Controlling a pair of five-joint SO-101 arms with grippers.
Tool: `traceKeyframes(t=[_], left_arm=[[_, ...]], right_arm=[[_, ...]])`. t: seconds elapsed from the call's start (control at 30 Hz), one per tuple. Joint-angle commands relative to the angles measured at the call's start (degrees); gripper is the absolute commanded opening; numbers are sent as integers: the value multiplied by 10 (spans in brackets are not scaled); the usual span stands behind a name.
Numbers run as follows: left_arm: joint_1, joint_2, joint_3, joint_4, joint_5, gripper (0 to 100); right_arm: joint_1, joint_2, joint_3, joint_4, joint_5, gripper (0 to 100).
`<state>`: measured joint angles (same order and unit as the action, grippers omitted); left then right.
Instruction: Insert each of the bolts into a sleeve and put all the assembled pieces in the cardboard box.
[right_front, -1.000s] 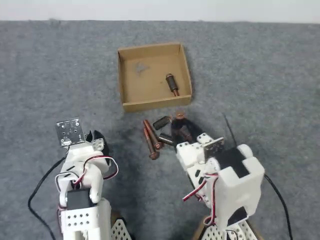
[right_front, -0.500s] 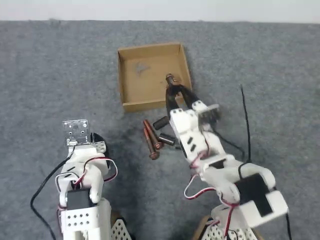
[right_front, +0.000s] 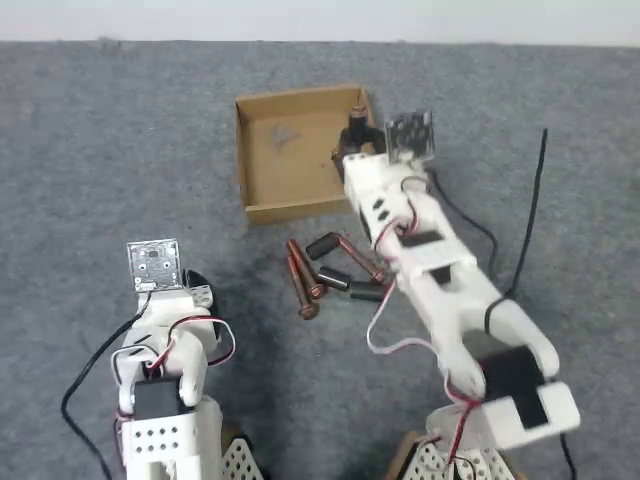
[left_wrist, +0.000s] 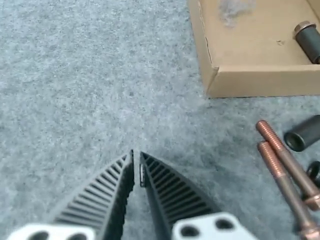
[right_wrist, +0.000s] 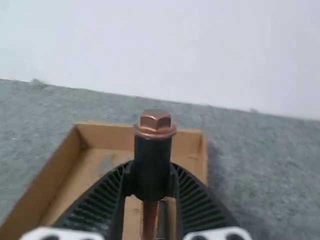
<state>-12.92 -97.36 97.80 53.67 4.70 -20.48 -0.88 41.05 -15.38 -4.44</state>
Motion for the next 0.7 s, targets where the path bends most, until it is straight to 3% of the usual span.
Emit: traceKeyframes(t=[0.0, 0.53, 0.67], left_arm=[[1, -11, -9, 4, -4, 21], [1, -11, -9, 4, -4, 21], [1, -11, -9, 4, -4, 21]], right_arm=[[29, 18, -112, 73, 11, 6], [23, 147, -367, 370, 13, 6], [11, 193, -433, 462, 77, 6]])
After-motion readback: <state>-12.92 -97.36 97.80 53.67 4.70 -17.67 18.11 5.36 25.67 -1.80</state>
